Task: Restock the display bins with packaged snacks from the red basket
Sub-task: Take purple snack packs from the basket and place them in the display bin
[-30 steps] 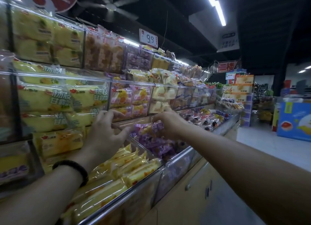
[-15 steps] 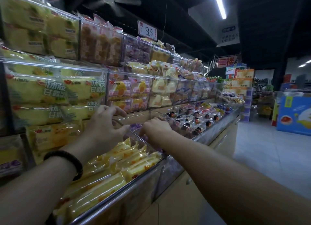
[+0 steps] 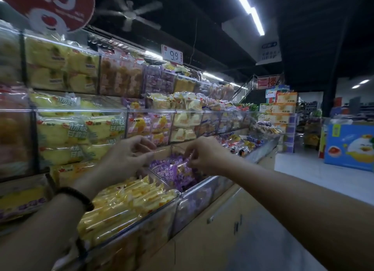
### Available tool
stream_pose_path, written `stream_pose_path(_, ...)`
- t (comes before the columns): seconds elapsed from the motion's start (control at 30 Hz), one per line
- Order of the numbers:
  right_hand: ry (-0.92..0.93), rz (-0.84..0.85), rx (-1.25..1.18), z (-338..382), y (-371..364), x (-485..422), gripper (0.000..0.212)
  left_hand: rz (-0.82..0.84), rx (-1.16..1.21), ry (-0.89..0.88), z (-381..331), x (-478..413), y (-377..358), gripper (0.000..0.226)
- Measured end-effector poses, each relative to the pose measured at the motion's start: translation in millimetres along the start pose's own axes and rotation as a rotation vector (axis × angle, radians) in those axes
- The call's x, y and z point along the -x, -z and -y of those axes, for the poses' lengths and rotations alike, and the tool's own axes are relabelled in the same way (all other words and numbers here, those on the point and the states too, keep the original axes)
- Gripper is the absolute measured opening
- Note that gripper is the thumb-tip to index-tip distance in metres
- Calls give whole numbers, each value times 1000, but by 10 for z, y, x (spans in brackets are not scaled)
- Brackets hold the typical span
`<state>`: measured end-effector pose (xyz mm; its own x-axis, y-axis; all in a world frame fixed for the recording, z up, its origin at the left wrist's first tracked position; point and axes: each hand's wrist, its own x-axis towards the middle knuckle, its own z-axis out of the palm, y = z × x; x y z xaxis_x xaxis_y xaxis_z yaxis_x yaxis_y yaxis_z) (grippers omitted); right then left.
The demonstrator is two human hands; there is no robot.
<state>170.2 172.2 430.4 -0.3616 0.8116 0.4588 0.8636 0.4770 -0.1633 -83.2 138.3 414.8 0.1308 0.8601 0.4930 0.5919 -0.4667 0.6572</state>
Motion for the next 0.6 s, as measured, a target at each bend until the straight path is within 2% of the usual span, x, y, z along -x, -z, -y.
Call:
stream_pose_path(0.13,21,97,-49,194,218,580,23,118,121,67,-420,693,-217,8)
stream_pose_path(0.3,49,185,-57,376,141,1202,28,168,10,116,-517,1475,-627,9)
stream_pose_path(0.43,62,203,-73,442,-271,1749,22,241,-32,242,-315,2001,-954,10)
stream_pose_path(0.6,-104,353,-233,263,-1083,2422,26,357,-68,374,123,2577,-1432,10)
